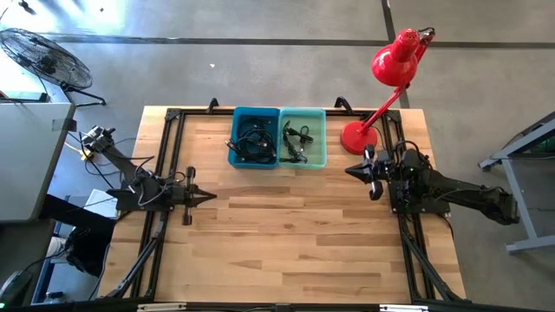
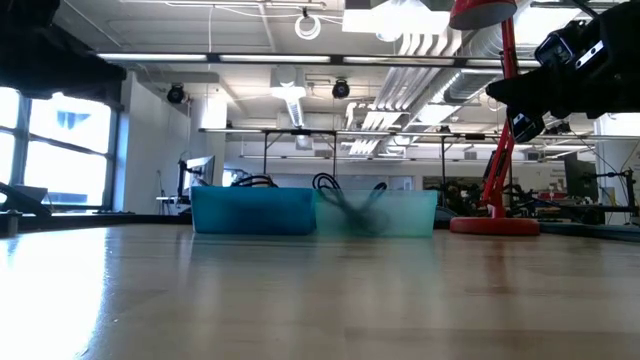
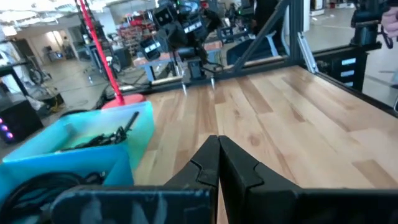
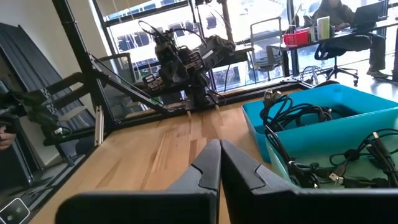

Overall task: Pick & Place USB Port
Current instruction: Return to Home Position

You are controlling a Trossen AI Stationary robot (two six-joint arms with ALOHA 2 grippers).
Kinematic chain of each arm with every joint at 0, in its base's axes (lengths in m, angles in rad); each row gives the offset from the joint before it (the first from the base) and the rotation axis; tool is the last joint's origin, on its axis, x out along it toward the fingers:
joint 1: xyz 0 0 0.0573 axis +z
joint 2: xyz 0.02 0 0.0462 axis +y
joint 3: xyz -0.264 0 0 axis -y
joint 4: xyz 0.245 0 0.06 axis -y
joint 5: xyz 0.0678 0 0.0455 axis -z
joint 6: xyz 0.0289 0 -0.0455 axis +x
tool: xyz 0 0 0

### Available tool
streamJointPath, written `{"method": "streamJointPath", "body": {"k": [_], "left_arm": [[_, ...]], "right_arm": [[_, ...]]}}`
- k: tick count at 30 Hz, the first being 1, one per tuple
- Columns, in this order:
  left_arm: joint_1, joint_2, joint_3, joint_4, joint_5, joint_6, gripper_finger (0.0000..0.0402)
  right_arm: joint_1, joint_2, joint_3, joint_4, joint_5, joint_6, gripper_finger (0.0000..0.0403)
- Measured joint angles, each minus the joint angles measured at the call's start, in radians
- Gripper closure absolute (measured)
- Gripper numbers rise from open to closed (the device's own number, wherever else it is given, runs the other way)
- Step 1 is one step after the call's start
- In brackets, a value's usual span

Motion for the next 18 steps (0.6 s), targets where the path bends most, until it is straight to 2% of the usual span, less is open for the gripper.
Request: {"method": "streamJointPath", "body": {"k": [11, 15, 18], "left_arm": [[0.001, 0.000, -0.001, -0.017, -0.007, 0.008, 0.0401], [0.002, 0.000, -0.001, -0.002, 0.024, 0.012, 0.0401], [0.048, 0.000, -0.001, 0.026, 0.100, 0.034, 0.0401]], "right_arm": [[-0.027, 0.000, 0.000, 0.001, 0.000, 0.008, 0.0403], [-0.028, 0.000, 0.000, 0.001, 0.000, -0.005, 0.0403], [-0.028, 0.000, 0.000, 0.001, 0.021, 0.006, 0.0403]]}}
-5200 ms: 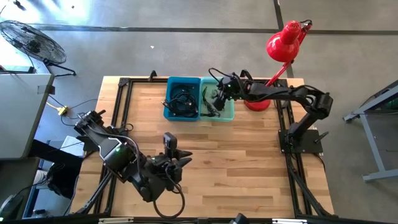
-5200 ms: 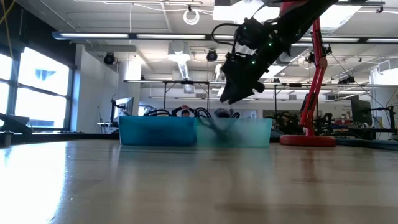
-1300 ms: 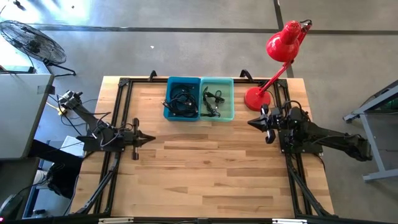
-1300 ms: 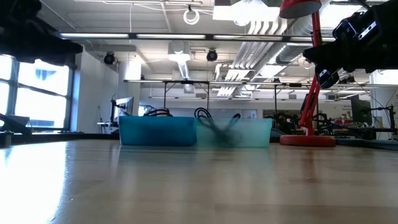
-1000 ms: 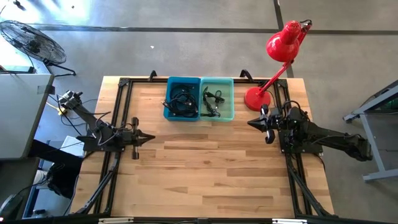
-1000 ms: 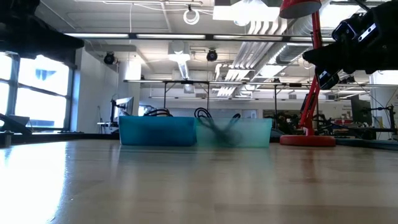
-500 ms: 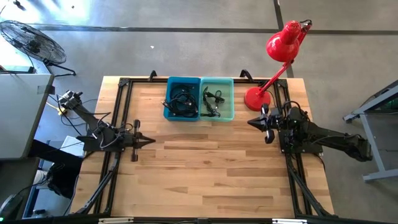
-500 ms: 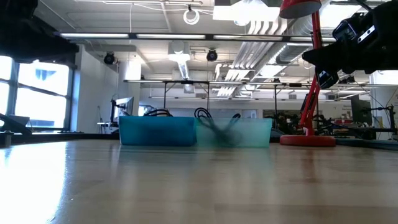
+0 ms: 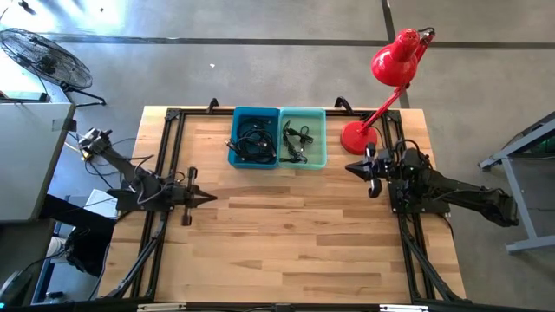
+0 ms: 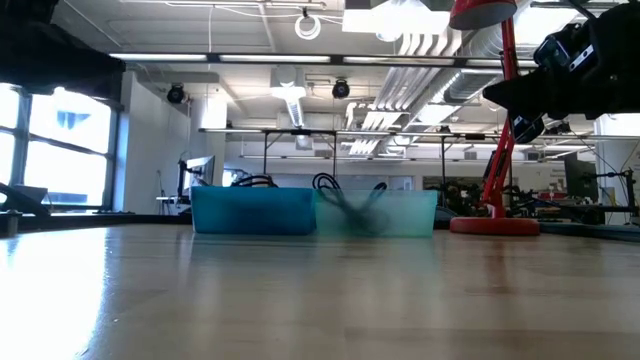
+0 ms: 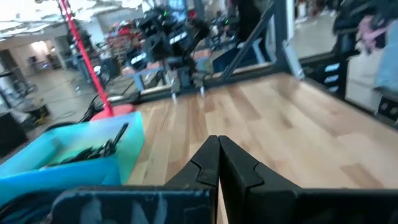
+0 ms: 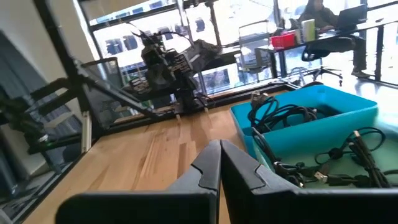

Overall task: Pick & Place USB Port
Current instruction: Return to Home Position

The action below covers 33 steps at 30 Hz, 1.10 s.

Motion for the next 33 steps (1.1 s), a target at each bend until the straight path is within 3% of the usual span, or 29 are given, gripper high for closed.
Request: {"method": "streamJointPath", "body": {"k": [12, 16, 21, 28, 33], "left_arm": [[0.475, 0.009, 0.000, 0.005, 0.516, 0.059, 0.0401], [0.568, 0.008, 0.000, -0.032, 0.666, 0.037, 0.0401], [0.594, 0.008, 0.000, -0.033, 0.657, 0.025, 0.0401], [0.594, 0.008, 0.000, -0.029, 0.541, 0.008, 0.0401], [0.594, 0.008, 0.000, -0.030, 0.538, -0.034, 0.0401]], "right_arm": [[0.000, 0.000, 0.000, 0.001, 0.021, 0.031, 0.0403], [0.000, 0.000, 0.000, 0.003, -0.013, -0.023, 0.0403], [0.001, 0.000, 0.000, 0.002, -0.110, -0.062, 0.0403], [0.000, 0.000, 0.000, -0.002, -0.096, -0.079, 0.0403], [0.000, 0.000, 0.000, -0.002, -0.097, -0.060, 0.0403]]}}
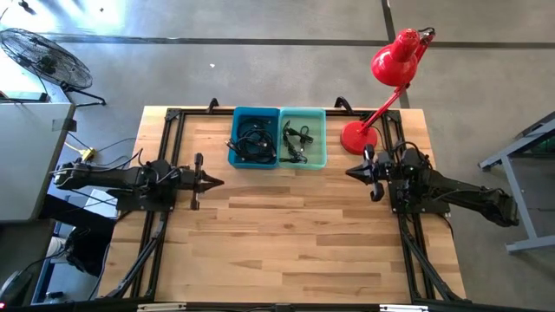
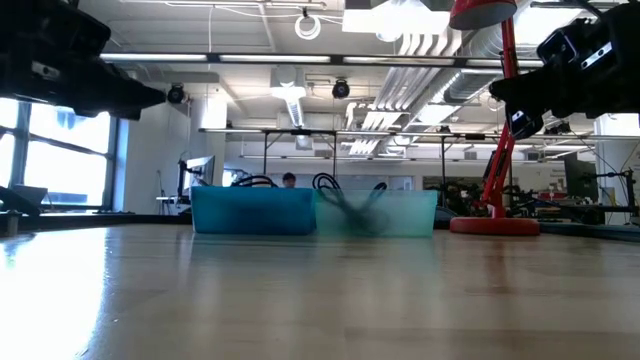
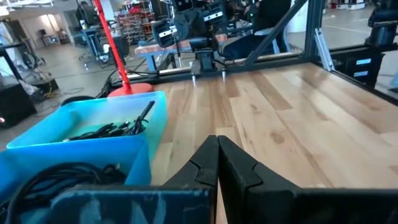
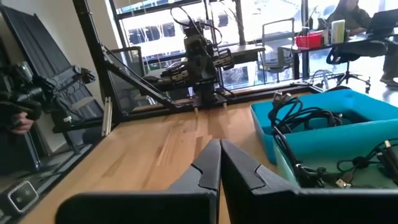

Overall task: Pick & Place USB Port
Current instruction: Return to Home Position

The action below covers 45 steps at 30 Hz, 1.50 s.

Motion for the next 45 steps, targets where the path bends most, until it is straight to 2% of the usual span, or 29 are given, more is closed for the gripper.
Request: {"method": "streamJointPath", "body": {"k": [10, 15, 23, 45], "left_arm": [[0.000, 0.000, 0.000, -0.007, -0.059, -0.049, 0.0402], [0.000, 0.000, 0.000, -0.080, -0.057, -0.073, 0.0402], [0.000, 0.000, 0.000, -0.091, 0.052, -0.095, 0.0402], [0.000, 0.000, 0.000, -0.091, 0.048, -0.095, 0.0401]], "right_arm": [[0.000, 0.000, 0.000, -0.002, 0.039, 0.008, 0.0403], [0.000, 0.000, 0.000, -0.002, 0.077, 0.111, 0.0402], [0.000, 0.000, 0.000, -0.002, 0.076, 0.122, 0.0402], [0.000, 0.000, 0.000, -0.002, 0.076, 0.125, 0.0402]]}}
